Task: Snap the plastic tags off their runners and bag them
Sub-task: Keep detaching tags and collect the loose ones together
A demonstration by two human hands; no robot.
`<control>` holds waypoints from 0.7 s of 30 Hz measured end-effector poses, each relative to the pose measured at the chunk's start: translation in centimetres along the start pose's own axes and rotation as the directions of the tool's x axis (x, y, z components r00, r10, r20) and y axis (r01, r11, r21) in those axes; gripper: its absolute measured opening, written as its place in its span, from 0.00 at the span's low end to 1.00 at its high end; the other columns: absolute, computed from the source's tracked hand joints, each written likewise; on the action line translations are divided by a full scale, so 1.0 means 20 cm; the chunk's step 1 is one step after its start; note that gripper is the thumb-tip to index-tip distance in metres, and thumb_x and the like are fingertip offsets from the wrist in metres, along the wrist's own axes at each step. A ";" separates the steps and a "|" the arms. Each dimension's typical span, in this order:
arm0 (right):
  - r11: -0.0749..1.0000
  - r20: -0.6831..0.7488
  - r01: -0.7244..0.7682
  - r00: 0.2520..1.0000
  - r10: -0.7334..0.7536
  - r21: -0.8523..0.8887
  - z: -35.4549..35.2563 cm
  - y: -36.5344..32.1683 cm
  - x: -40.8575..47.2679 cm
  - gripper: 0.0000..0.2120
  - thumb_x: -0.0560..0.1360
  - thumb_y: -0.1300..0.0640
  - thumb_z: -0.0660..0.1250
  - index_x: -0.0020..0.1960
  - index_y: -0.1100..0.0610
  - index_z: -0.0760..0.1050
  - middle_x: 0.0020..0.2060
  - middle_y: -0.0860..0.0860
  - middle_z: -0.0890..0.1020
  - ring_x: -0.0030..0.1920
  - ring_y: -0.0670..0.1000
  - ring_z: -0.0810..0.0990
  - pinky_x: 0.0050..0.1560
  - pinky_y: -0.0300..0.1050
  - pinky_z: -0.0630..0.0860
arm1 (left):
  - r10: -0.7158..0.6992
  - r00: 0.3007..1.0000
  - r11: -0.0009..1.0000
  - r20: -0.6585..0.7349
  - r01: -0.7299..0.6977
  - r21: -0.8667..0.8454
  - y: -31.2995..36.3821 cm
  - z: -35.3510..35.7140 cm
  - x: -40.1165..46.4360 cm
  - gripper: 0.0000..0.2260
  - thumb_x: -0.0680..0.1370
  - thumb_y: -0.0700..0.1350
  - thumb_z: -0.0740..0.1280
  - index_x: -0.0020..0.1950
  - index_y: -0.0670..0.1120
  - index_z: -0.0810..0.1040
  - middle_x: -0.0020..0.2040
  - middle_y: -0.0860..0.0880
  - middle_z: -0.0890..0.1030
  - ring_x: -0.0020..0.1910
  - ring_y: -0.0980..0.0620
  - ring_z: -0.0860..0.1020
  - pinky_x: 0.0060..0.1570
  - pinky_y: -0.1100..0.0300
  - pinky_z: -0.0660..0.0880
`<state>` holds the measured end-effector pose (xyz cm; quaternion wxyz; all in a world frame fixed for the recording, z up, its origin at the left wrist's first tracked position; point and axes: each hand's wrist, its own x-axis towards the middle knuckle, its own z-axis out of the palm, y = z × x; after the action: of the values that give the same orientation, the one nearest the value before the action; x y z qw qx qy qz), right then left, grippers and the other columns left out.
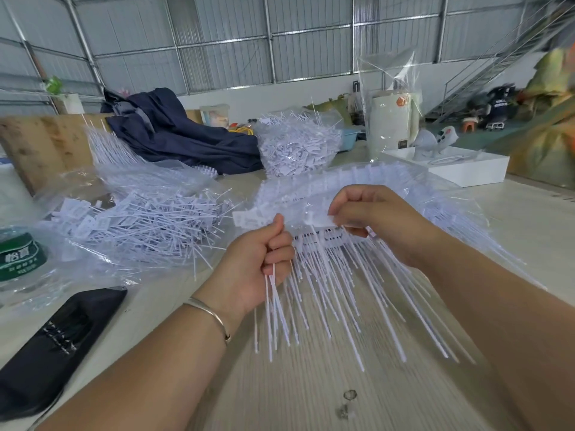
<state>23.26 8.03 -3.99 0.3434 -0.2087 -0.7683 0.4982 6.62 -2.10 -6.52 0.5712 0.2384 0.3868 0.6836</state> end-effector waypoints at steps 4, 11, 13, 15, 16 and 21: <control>0.994 0.036 -0.005 0.999 0.009 -0.111 0.02 0.01 0.00 0.07 0.71 0.69 0.66 0.38 0.60 0.78 0.23 0.42 0.74 0.26 0.40 0.71 0.31 0.31 0.67 | 0.107 0.990 0.983 -0.087 -0.092 0.158 -0.01 0.00 0.01 0.16 0.70 0.37 0.71 0.34 0.50 0.64 0.25 0.55 0.59 0.19 0.60 0.56 0.16 0.68 0.53; 0.961 0.061 0.064 0.997 -0.049 -0.268 0.04 0.02 0.00 0.04 0.71 0.67 0.71 0.44 0.60 0.82 0.28 0.47 0.78 0.30 0.45 0.73 0.34 0.36 0.69 | 0.068 0.996 0.931 -0.059 -0.042 0.362 -0.02 -0.01 0.01 0.17 0.67 0.58 0.75 0.32 0.50 0.70 0.28 0.54 0.61 0.21 0.58 0.57 0.17 0.67 0.55; 0.965 0.081 0.086 0.994 -0.068 -0.247 0.03 0.02 -0.01 0.05 0.71 0.66 0.73 0.45 0.60 0.83 0.28 0.46 0.77 0.30 0.45 0.72 0.34 0.35 0.69 | 0.053 0.998 0.910 -0.027 -0.038 0.413 -0.03 -0.01 0.01 0.13 0.63 0.54 0.77 0.28 0.51 0.76 0.28 0.54 0.60 0.21 0.58 0.56 0.18 0.67 0.54; 0.981 0.090 0.099 0.992 -0.085 -0.167 0.02 0.01 -0.01 0.05 0.71 0.66 0.73 0.46 0.59 0.83 0.31 0.50 0.77 0.33 0.47 0.73 0.36 0.37 0.70 | 0.033 0.999 0.900 -0.031 -0.017 0.436 -0.03 -0.02 0.01 0.09 0.64 0.49 0.76 0.26 0.50 0.80 0.29 0.54 0.57 0.21 0.59 0.56 0.19 0.67 0.53; 0.984 0.094 0.103 0.992 -0.090 -0.144 0.01 0.01 -0.01 0.05 0.72 0.66 0.73 0.46 0.59 0.83 0.33 0.53 0.78 0.35 0.49 0.74 0.38 0.39 0.71 | 0.020 0.999 0.902 -0.037 -0.002 0.433 -0.02 -0.02 0.01 0.09 0.66 0.48 0.75 0.26 0.50 0.81 0.29 0.54 0.57 0.21 0.59 0.55 0.18 0.67 0.53; 0.977 0.163 0.077 0.986 -0.045 -0.198 0.01 0.03 -0.01 0.06 0.74 0.64 0.72 0.48 0.56 0.83 0.33 0.49 0.81 0.35 0.48 0.76 0.39 0.38 0.73 | -0.046 0.997 0.925 -0.068 0.068 0.373 -0.01 -0.02 0.01 0.08 0.72 0.45 0.72 0.33 0.49 0.77 0.26 0.55 0.59 0.19 0.60 0.56 0.15 0.68 0.54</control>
<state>23.28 8.09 -4.61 0.2735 -0.1790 -0.8461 0.4210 6.33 -1.96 -7.03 0.5233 0.3119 0.5336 0.5866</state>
